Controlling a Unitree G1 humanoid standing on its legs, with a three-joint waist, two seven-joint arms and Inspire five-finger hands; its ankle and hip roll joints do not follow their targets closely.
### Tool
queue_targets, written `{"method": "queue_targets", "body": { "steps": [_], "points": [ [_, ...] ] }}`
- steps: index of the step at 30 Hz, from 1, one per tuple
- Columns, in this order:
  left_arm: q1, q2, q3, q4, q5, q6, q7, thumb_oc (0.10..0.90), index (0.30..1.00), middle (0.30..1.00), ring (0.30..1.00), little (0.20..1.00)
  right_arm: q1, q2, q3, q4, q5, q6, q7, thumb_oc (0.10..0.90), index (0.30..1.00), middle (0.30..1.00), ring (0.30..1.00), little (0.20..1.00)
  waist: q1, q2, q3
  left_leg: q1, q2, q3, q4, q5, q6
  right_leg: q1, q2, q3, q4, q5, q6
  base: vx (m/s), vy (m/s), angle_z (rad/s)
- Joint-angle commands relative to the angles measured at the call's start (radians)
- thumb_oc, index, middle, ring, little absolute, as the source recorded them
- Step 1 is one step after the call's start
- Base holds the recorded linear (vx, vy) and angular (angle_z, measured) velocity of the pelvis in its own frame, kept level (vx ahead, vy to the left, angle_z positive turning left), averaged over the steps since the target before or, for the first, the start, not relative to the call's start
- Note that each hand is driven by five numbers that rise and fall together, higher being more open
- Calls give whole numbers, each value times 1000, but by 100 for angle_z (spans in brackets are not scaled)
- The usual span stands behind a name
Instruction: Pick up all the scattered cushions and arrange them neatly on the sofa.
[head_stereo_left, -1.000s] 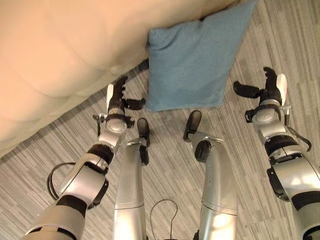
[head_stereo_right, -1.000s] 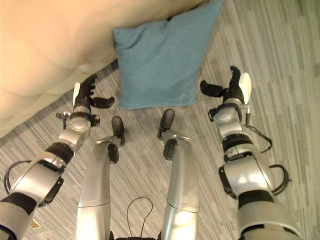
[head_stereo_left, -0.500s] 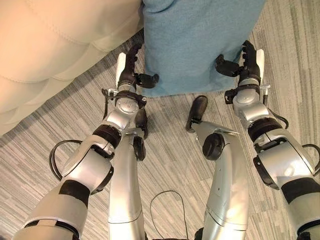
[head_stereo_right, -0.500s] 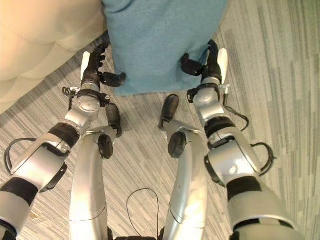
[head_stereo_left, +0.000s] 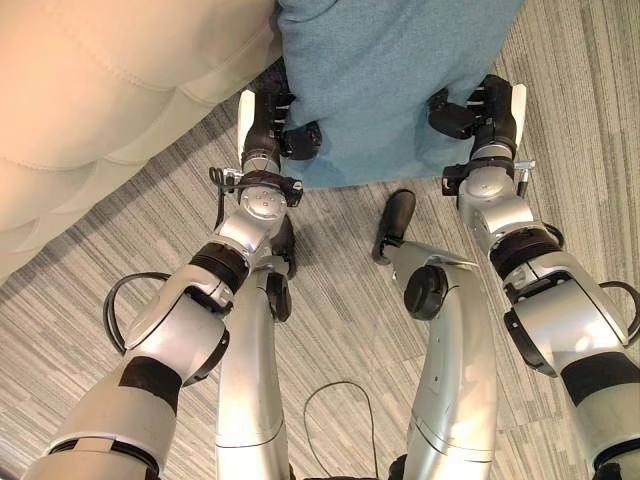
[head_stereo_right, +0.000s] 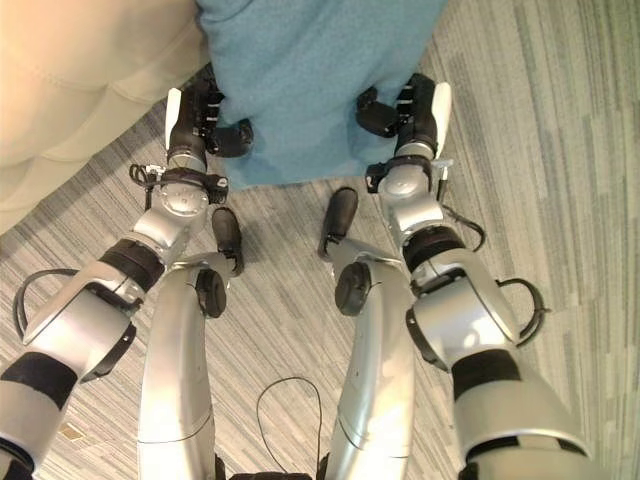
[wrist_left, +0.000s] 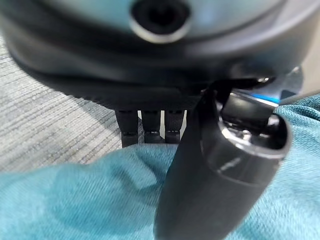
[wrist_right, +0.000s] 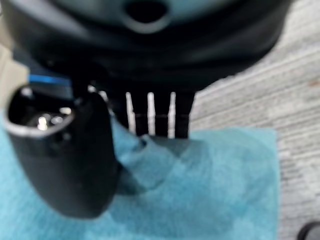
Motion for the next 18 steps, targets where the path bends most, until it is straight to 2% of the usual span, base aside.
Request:
{"method": "queue_targets", "body": {
  "steps": [1, 5, 9, 12, 16, 17, 18],
  "points": [
    [-49, -32, 48, -137, -5, -120, 25, 400, 300, 300, 300, 300, -88, 124, 69, -194, -14, -160, 37, 400, 300, 300, 300, 300, 6, 46, -56, 23, -45, -80, -12, -45, 1, 120, 38, 84, 55, -158, 114, -5, 20, -4],
    [3, -35, 81, -156, -24, -126, 21, 400, 300, 300, 300, 300, -62, 123, 57, -239, -46, -163, 31, 400, 300, 300, 300, 300, 0, 50, -94, 24, -38, -78, -26, -40, 3, 131, 53, 73, 17, -145, 115, -12, 17, -7],
    [42, -40, 86, -189, -1, -123, 20, 400, 300, 300, 300, 300, -21, 124, 43, -292, -70, -168, 26, 400, 300, 300, 300, 300, -7, 47, -112, 75, -34, -76, -79, -31, 4, 182, 62, 64, -38, -136, 113, -45, -1, -13],
    [95, -50, 91, -237, 22, -122, 16, 400, 300, 300, 300, 300, 30, 129, 28, -352, -87, -172, 28, 400, 300, 300, 300, 300, -16, 45, -121, 151, -30, -64, -140, -21, 0, 261, 64, 53, -103, -130, 112, -68, -13, -3],
    [209, -81, 106, -344, 51, -128, 2, 400, 300, 300, 300, 300, 160, 134, -15, -454, -125, -176, 41, 400, 300, 300, 300, 300, -26, 42, -133, 314, -19, -48, -273, 11, -14, 420, 65, 29, -220, -106, 124, -84, -26, 5],
    [209, -81, 106, -345, 51, -128, 2, 400, 300, 300, 300, 300, 160, 134, -15, -454, -125, -176, 41, 400, 300, 300, 300, 300, -26, 42, -132, 316, -19, -48, -274, 11, -14, 422, 66, 29, -221, -106, 124, -63, -31, 5],
    [265, -86, 110, -386, 66, -132, -7, 400, 300, 300, 300, 300, 230, 127, -33, -505, -149, -182, 49, 400, 300, 300, 300, 300, -28, 39, -142, 379, -14, -48, -327, 24, -17, 483, 66, 16, -266, -94, 134, -59, -32, 6]
  ]
}}
